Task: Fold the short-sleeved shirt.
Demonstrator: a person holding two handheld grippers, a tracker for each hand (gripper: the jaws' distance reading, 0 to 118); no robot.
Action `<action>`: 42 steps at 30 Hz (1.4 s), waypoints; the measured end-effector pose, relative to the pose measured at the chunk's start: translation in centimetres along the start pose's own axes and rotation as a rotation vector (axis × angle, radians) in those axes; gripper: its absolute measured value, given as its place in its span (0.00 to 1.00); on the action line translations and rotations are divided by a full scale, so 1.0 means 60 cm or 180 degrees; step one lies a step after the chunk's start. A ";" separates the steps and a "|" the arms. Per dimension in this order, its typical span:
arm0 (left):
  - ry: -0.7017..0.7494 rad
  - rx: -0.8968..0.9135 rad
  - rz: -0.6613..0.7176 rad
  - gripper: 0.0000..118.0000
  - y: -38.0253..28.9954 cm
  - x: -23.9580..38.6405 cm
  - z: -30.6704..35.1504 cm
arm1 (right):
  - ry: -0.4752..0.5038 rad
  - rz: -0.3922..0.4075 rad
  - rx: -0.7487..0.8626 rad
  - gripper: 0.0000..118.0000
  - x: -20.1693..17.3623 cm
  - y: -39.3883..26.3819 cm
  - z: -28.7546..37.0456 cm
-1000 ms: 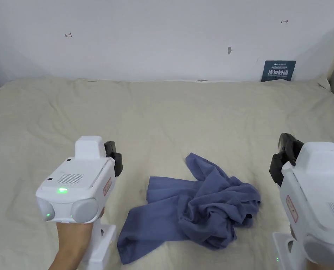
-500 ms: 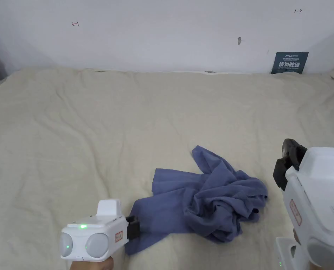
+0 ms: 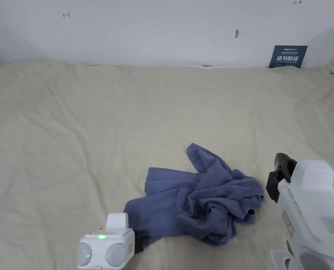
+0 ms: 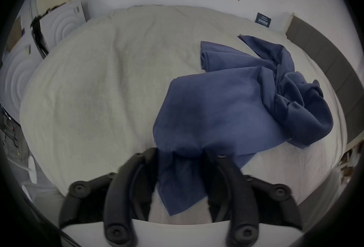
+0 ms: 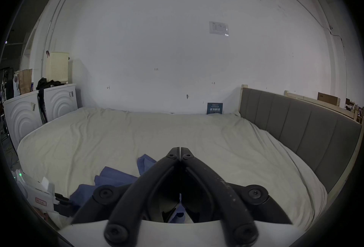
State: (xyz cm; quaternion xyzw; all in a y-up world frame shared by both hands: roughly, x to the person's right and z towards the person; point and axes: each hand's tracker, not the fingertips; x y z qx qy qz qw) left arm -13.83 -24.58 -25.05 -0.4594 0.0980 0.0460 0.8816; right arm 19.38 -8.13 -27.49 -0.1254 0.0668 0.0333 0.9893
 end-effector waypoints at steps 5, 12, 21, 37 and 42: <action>-0.0230 0.0014 0.0009 0.05 0.014 -0.006 0.021 | 0.0041 -0.0149 -0.0611 0.11 0.033 -0.025 -0.089; -0.0565 0.0495 0.0154 0.05 0.043 -0.035 0.078 | 0.0065 -0.0253 -0.1718 0.95 0.065 -0.069 -0.293; -0.0716 0.0511 0.0151 0.05 0.054 -0.044 0.052 | 0.0174 -0.0335 -0.2476 0.60 0.056 -0.160 -0.443; -0.0880 0.0989 0.0535 0.05 0.138 -0.087 0.114 | 0.0357 -0.0029 -0.1227 0.02 0.079 0.043 -0.287; -0.0719 0.1434 0.0649 0.05 0.254 -0.140 0.176 | 0.0309 0.0090 -0.0732 0.02 0.103 0.177 -0.234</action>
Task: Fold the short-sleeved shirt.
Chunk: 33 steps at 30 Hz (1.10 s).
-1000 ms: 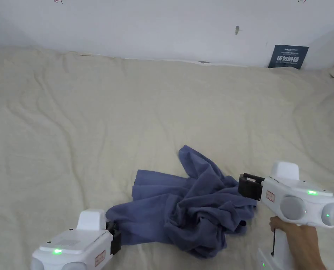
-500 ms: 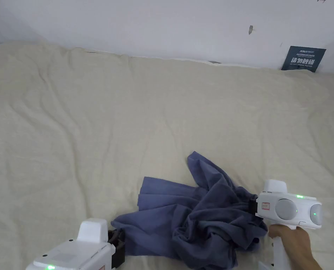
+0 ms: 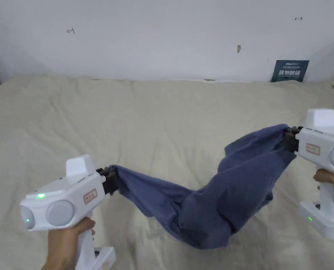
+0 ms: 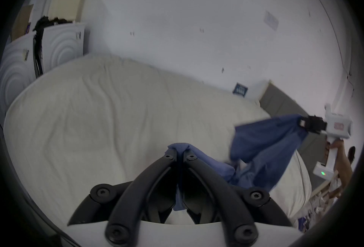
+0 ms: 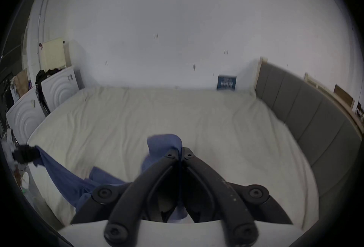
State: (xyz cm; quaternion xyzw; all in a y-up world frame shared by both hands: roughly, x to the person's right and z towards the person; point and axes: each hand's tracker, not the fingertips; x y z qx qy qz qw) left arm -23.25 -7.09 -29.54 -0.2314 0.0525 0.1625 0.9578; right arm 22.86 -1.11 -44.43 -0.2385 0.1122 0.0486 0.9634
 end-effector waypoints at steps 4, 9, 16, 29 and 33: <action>0.0181 0.0320 -0.0025 0.05 0.135 -0.017 0.002 | -0.0124 0.0079 0.0259 0.02 0.020 0.086 0.034; 0.0362 0.0552 -0.0109 0.05 0.291 -0.014 0.004 | -0.0267 0.0028 0.0538 0.02 0.044 0.182 0.049; 0.0663 0.0868 -0.0189 0.05 0.443 0.000 -0.011 | -0.0378 -0.0084 0.0816 0.02 0.068 0.282 0.036; 0.1002 0.1013 -0.0127 0.05 0.482 -0.083 -0.113 | -0.0337 -0.0135 0.1046 0.02 0.061 0.307 -0.051; 0.1088 0.0787 -0.0117 0.05 0.401 -0.118 -0.144 | -0.0276 -0.0162 0.0785 0.02 0.045 0.244 -0.101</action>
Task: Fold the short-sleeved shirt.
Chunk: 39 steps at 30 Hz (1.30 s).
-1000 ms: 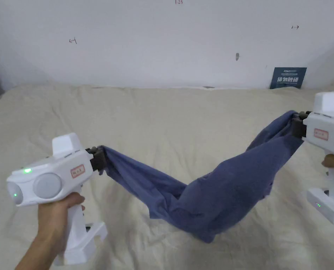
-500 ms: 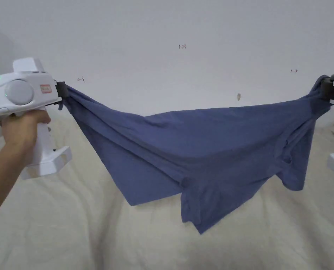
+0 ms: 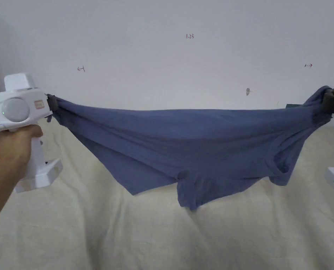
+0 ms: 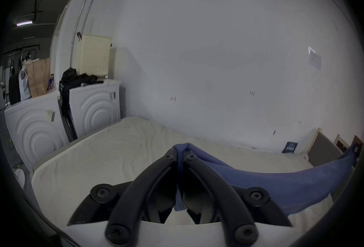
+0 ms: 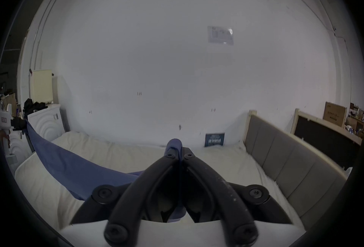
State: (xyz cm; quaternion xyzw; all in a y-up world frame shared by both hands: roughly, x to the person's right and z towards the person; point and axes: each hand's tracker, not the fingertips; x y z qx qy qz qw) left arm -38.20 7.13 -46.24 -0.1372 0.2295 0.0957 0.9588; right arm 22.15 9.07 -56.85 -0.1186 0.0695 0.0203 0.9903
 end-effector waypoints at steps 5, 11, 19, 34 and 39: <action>0.0034 -0.0385 -0.0014 0.05 -0.138 -0.048 0.010 | -0.0007 -0.0076 -0.0442 0.02 -0.009 -0.133 -0.016; 0.0176 -0.0950 -0.0067 0.05 -0.312 -0.115 0.068 | -0.0046 -0.0281 -0.0996 0.02 0.000 -0.311 0.028; 0.0215 -0.1477 -0.0020 0.05 -0.468 -0.179 0.198 | -0.0131 -0.0588 -0.1432 0.02 0.030 -0.477 0.159; 0.0426 -0.2163 -0.0350 0.05 -0.595 -0.237 0.287 | -0.0330 -0.0873 -0.2152 0.02 0.049 -0.622 0.327; 0.0477 -0.2271 -0.0387 0.05 -0.612 -0.234 0.265 | -0.0380 -0.0894 -0.2404 0.03 0.050 -0.660 0.302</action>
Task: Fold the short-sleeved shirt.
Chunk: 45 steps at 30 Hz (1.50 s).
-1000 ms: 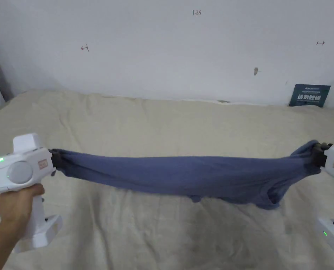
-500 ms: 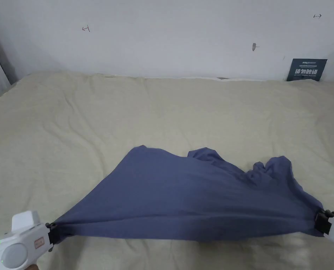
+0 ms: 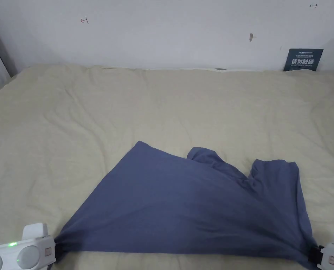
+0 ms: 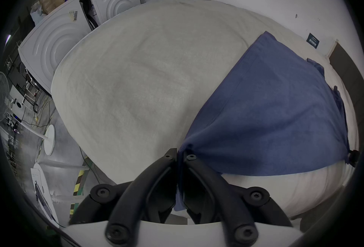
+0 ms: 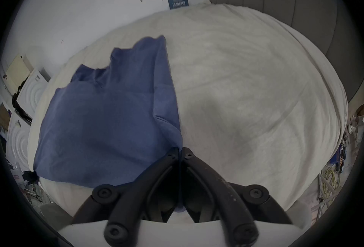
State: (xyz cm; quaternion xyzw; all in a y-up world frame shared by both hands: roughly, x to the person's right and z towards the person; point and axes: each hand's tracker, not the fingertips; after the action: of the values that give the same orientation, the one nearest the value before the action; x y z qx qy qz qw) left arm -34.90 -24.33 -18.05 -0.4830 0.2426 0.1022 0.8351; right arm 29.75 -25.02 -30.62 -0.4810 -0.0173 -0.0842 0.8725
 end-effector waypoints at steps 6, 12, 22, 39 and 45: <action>0.0008 0.0058 0.0066 0.31 0.015 -0.006 0.017 | -0.0069 0.0006 0.0079 0.12 -0.009 0.024 0.019; -0.0370 0.0965 0.0150 0.99 0.079 0.027 0.142 | 0.0005 0.0029 0.0946 0.93 -0.057 0.079 0.151; -0.0656 0.2610 -0.0143 0.98 0.150 0.150 0.345 | 0.0041 0.0360 0.2368 0.93 -0.136 0.130 0.337; -0.1101 0.2776 -0.0467 0.00 0.186 0.278 0.307 | -0.0051 0.0692 0.2848 0.01 -0.175 0.129 0.344; -0.1224 0.1943 -0.0788 0.00 0.289 0.310 0.191 | -0.0081 0.0698 0.2750 0.01 -0.173 0.158 0.305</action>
State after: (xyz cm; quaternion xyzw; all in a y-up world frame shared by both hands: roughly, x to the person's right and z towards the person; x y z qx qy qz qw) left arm -22.39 -6.83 -35.77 -0.2097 0.0406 0.0124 0.9768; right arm 21.99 -3.33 -29.89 -0.0723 -0.0106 0.0296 0.9969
